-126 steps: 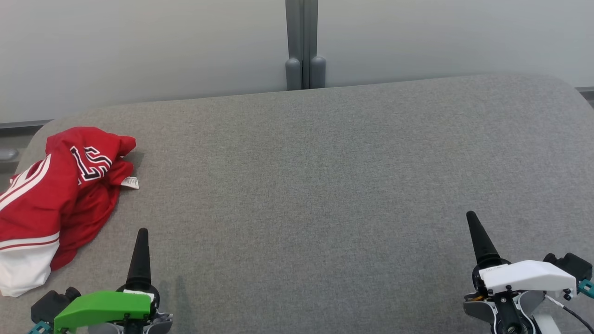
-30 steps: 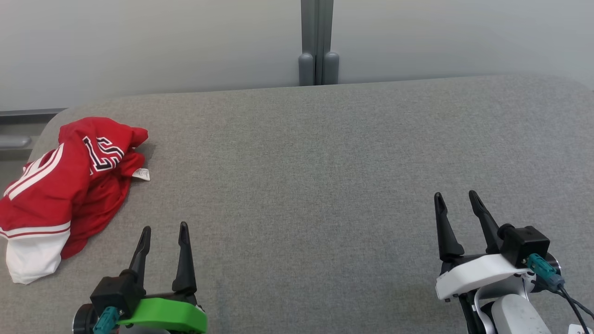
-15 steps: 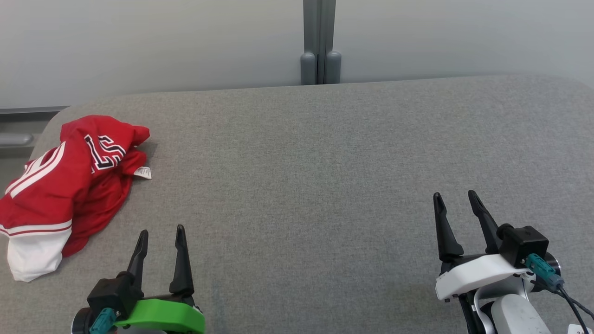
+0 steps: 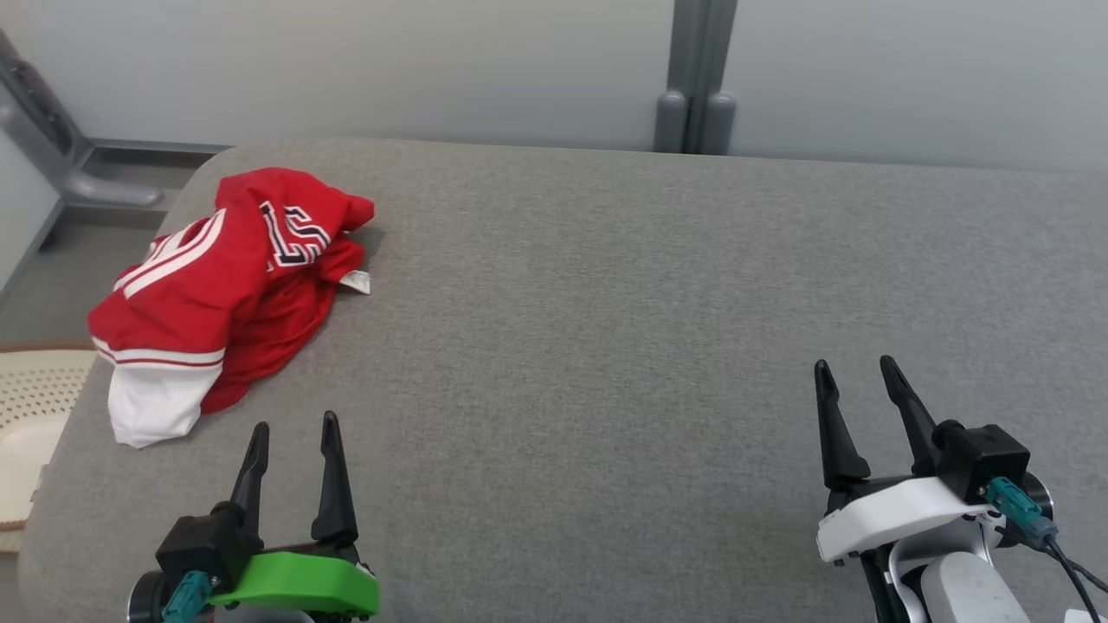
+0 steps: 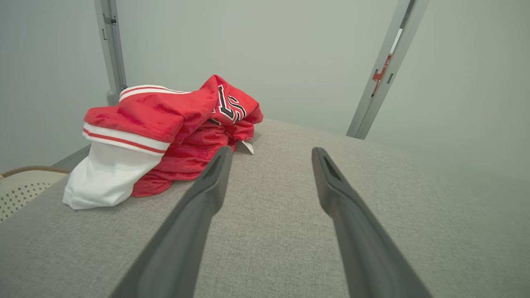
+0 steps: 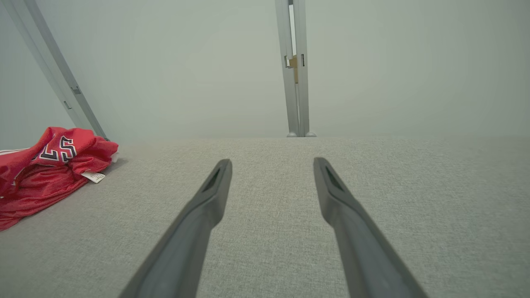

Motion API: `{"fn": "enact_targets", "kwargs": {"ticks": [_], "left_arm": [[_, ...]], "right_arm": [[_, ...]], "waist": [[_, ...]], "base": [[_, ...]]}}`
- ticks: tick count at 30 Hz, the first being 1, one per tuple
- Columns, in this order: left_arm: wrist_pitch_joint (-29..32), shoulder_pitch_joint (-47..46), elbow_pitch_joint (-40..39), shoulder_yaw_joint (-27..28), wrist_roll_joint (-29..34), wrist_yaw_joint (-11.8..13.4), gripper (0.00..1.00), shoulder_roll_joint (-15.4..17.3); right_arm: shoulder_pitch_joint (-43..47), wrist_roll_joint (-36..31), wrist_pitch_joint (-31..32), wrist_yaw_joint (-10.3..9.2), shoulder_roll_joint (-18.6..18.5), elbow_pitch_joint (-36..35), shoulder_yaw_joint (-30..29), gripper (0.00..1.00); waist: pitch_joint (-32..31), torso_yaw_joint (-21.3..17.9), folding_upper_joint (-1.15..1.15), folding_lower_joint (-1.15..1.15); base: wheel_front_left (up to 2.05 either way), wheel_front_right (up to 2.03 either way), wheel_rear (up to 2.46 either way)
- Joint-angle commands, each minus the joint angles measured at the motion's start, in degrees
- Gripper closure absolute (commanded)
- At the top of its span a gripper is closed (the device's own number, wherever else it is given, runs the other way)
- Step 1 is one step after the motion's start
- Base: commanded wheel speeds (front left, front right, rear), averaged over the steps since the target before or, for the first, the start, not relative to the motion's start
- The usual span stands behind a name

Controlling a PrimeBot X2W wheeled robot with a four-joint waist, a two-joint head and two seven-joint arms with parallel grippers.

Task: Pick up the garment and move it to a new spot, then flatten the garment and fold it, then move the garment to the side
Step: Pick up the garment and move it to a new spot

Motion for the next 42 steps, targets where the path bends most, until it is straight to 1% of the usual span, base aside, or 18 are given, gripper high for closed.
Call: {"fn": "enact_targets", "kwargs": {"ticks": [1,8,12,17,20,27,31,35,37,40,42], "left_arm": [[-0.04,0.25,-0.03,0.3,-0.24,-0.07,0.0,0.52],[-0.04,1.36,-0.13,1.43,-0.1,0.27,0.0,0.98],[-0.04,1.77,-0.16,1.94,-0.37,0.37,0.0,1.18],[-0.04,3.43,-2.49,4.12,-1.03,1.62,0.0,1.07],[-0.04,4.4,-3.78,5.3,-1.55,1.94,0.0,0.85],[-0.04,5.54,-4.94,6.41,-1.97,1.98,0.0,0.53],[-0.04,3.81,-3.89,6.14,-2.64,1.17,0.0,0.41],[1.37,-0.79,-0.23,6.03,-4.05,0.0,0.0,1.09],[2.89,-4.8,2.25,5.42,-4.18,-1.22,0.0,2.29],[5.78,-12.05,8.67,4.5,-5.49,-3.38,0.0,3.15],[7.6,-16.91,13.73,4.4,-6.47,-4.3,0.0,3.39]], "right_arm": [[0.22,-0.39,-0.07,0.0,-0.2,-0.21,0.02,0.0],[0.67,-0.04,0.03,0.0,-0.2,-0.04,0.8,0.0],[0.8,0.41,-0.01,0.0,-0.2,0.19,1.41,0.0],[-1.53,0.44,0.45,0.0,-0.25,0.63,4.22,0.0],[-2.62,0.36,0.69,0.0,-0.25,1.26,5.54,0.0],[-3.87,-0.22,0.69,0.0,-0.21,2.06,6.06,0.0],[-3.82,-0.65,0.76,0.0,-0.22,2.24,5.54,0.0],[-3.26,-1.14,0.96,0.0,-0.22,2.05,4.97,0.0],[-2.97,-1.74,1.23,0.0,-0.22,1.59,4.37,0.0],[-2.24,-2.85,2.05,0.0,-0.22,0.54,3.56,0.0],[-1.66,-3.49,2.58,0.0,-0.23,-0.31,2.96,0.0]], "waist": [[0.24,6.2,0.0,0.0],[-0.22,14.86,0.0,0.0],[-0.52,18.92,0.0,0.0],[0.67,19.88,0.0,0.0],[1.15,20.11,0.0,0.0],[1.72,20.21,0.0,0.0],[1.91,20.11,0.0,0.0],[2.21,19.91,0.0,0.0],[2.63,19.78,0.0,0.0],[3.35,19.58,0.0,0.0],[3.68,19.34,0.0,0.0]], "base": [[0.0,0.0,0.0],[0.0,0.0,0.0],[0.0,0.0,0.0],[0.0,0.0,0.0],[0.0,0.0,0.0],[0.0,0.0,0.0],[0.0,0.0,0.0],[0.0,0.0,0.0],[0.0,0.0,0.0],[0.0,0.0,0.0],[0.0,0.0,0.0]]}}
